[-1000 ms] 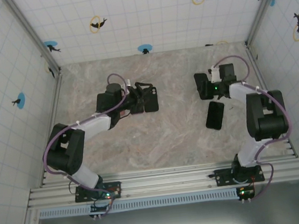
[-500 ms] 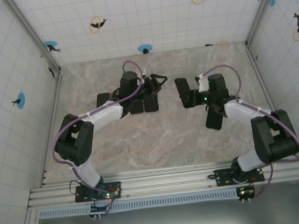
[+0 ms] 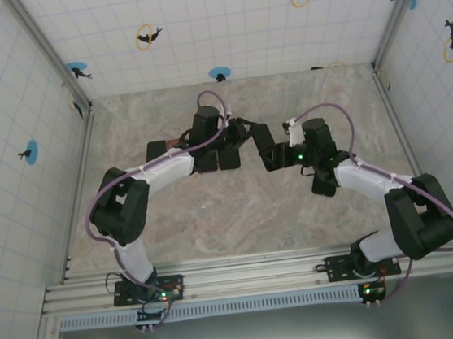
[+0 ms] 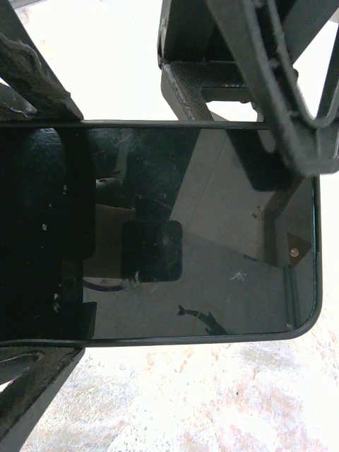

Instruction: Take the phone out of the phone case

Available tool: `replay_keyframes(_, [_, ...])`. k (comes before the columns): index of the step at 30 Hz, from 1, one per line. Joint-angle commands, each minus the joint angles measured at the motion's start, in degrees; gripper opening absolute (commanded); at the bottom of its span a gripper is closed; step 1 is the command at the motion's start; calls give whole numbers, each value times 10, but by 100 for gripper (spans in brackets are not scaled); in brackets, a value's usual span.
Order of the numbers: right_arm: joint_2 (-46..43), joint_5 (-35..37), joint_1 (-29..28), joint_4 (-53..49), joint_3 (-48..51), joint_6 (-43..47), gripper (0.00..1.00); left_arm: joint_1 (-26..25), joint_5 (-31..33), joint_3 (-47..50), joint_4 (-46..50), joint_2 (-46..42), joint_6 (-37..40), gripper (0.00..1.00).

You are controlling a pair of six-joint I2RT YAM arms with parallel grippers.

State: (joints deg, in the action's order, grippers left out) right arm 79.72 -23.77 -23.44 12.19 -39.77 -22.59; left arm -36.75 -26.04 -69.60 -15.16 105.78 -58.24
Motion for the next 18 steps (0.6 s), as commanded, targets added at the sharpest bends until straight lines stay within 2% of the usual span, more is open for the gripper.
replay_keyframes(1, [-23, 12, -11, 42, -1, -5, 50, -5, -2, -21, 16, 11, 14, 36])
replay_keyframes(5, [-18, 31, -21, 30, -13, 1, 50, -10, -6, -26, 20, 11, 11, 28])
replay_keyframes(9, [-18, 34, -25, 40, -14, -4, 50, -11, -8, -20, 26, 8, 12, 23])
replay_keyframes(13, [-17, 29, -28, 41, -16, -2, 51, -11, -15, -20, 28, 6, 11, 12])
replay_keyframes(15, [-21, 32, -28, 42, -11, -1, 56, -10, -14, -21, 27, 2, 10, 8])
replay_keyframes(18, [-33, 29, -26, 55, 3, -5, 72, -11, -15, -25, 20, -3, 1, 6])
